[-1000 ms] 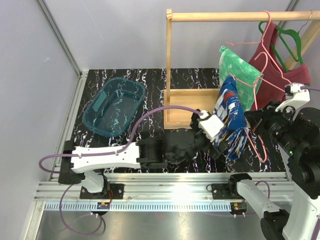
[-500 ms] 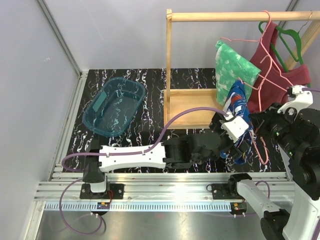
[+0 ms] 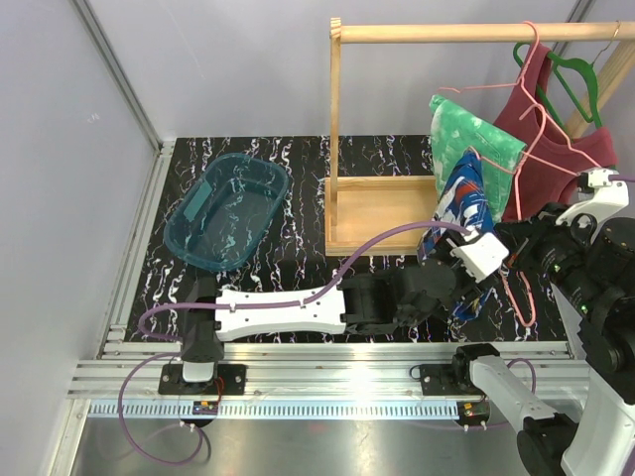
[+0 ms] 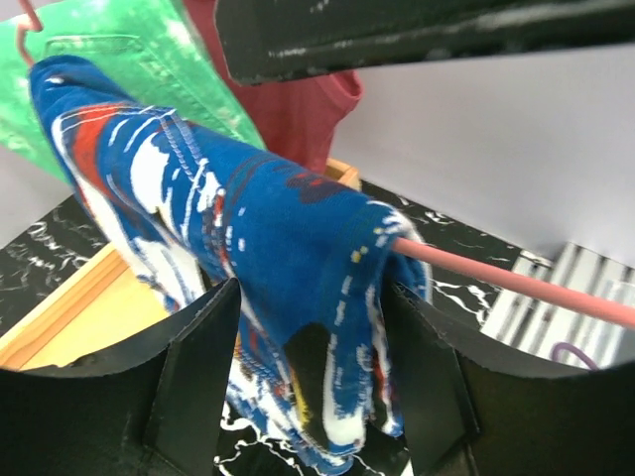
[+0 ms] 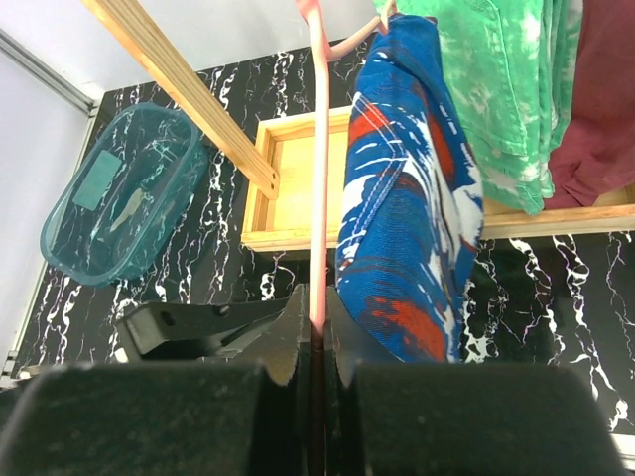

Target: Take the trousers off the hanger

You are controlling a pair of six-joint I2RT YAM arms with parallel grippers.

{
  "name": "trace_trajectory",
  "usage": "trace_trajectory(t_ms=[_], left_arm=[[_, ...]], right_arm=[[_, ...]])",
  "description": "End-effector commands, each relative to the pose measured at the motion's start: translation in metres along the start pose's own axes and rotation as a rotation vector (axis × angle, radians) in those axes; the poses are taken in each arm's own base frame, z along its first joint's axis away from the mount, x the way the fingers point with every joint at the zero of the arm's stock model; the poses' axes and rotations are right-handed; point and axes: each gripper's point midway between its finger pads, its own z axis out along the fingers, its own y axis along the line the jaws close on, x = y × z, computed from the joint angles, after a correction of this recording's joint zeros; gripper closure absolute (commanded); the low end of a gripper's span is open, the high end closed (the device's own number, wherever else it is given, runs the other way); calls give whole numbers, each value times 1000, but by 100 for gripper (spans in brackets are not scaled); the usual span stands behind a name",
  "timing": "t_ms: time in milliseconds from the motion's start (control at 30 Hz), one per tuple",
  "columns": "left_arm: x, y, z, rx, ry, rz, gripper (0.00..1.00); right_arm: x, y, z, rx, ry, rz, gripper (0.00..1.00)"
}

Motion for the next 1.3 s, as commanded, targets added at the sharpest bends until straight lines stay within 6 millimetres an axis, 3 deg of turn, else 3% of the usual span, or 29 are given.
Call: trace_trajectory(t_ms=[0, 33, 100, 200, 300, 367, 400, 433, 467, 633, 833, 1133, 1267], left_arm=[[-27, 14, 0, -89, -58, -9, 39], [-20, 15, 3, -106, -35, 8, 39], [-26, 23, 4, -155, -40, 17, 36], [-29, 29, 5, -189, -39, 36, 54], [-36, 34, 3, -214, -55, 28, 60], [-50, 46, -4, -270, -92, -10, 73], [-47, 50, -6, -287, -94, -14, 83], [-57, 55, -11, -307, -128, -45, 95], [-70, 66, -22, -335, -159, -75, 100], [-92, 101, -60, -422, -246, -150, 100], [-122, 145, -111, -530, -311, -194, 100], [-133, 208, -188, -717, -356, -279, 100], [-137, 232, -219, -777, -365, -308, 100]], right_arm=[[-60, 26, -16, -113, -247, -14, 100], [-61, 28, -19, -121, -253, -15, 100], [-62, 32, -22, -145, -256, -13, 100], [-62, 35, -25, -162, -261, -14, 100], [-58, 41, -24, -196, -254, -8, 100], [-55, 41, -21, -206, -249, 3, 100], [-53, 42, -20, -210, -248, 5, 100], [-51, 41, -20, -213, -248, 8, 100], [-45, 40, -10, -210, -230, 14, 100], [-18, 34, 16, -214, -161, 35, 100], [43, 21, 63, -210, -12, 82, 100], [128, 8, 111, -229, 192, 173, 100], [151, -1, 125, -202, 240, 185, 100]])
